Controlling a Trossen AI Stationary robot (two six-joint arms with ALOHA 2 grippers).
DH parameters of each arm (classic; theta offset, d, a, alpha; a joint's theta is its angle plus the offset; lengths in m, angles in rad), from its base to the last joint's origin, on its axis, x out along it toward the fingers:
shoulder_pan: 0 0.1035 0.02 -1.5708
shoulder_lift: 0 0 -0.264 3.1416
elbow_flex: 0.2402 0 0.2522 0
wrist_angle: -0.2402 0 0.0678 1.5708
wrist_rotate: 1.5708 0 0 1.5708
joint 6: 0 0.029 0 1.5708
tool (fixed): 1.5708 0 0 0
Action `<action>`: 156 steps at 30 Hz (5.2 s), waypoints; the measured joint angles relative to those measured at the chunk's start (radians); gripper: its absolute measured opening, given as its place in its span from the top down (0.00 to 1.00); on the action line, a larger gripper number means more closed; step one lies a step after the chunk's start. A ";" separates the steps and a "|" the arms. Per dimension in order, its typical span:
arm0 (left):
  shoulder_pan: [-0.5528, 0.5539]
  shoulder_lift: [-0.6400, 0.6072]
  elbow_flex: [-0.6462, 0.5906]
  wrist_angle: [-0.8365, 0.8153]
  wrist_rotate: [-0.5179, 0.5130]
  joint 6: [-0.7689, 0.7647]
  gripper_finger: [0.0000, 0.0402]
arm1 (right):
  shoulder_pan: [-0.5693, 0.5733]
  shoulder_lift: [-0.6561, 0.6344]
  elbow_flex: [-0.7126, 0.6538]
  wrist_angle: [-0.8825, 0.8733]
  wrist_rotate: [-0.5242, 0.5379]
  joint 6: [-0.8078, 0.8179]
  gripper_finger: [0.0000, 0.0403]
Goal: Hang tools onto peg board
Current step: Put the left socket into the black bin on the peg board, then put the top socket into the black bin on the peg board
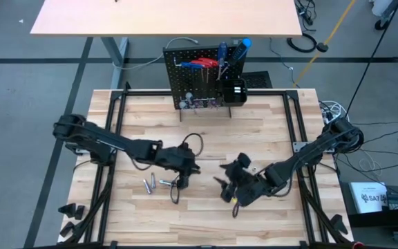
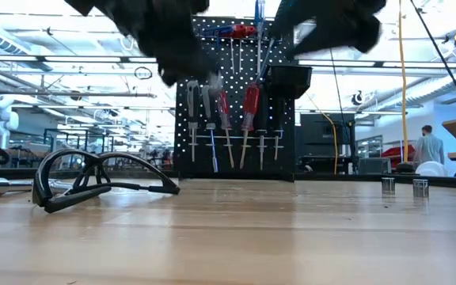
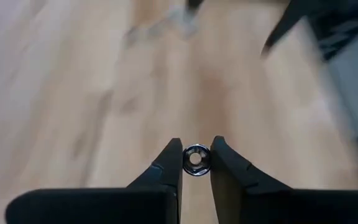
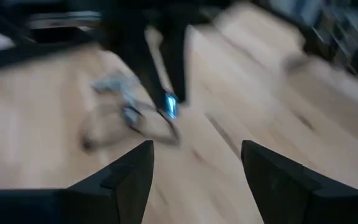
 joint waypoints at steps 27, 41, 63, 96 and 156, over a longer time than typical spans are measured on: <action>-0.021 -0.133 -0.509 1.287 0.158 -0.423 0.87 | 0.001 0.349 0.241 0.985 0.232 -1.488 0.42; -0.043 -0.133 -0.508 1.323 0.167 -0.419 0.87 | -0.059 0.365 0.288 0.982 0.222 -1.480 0.45; -0.008 -0.132 -0.506 1.304 0.201 -0.418 0.64 | -0.044 0.363 0.287 0.960 0.255 -1.467 0.89; 0.061 -0.301 -0.861 1.584 0.158 -0.343 0.62 | -0.567 -0.296 0.287 -0.413 -0.075 -0.468 0.89; -0.179 -0.262 -0.312 0.259 -0.219 -0.009 0.62 | -0.206 -0.223 -0.096 -0.571 -0.478 0.268 0.44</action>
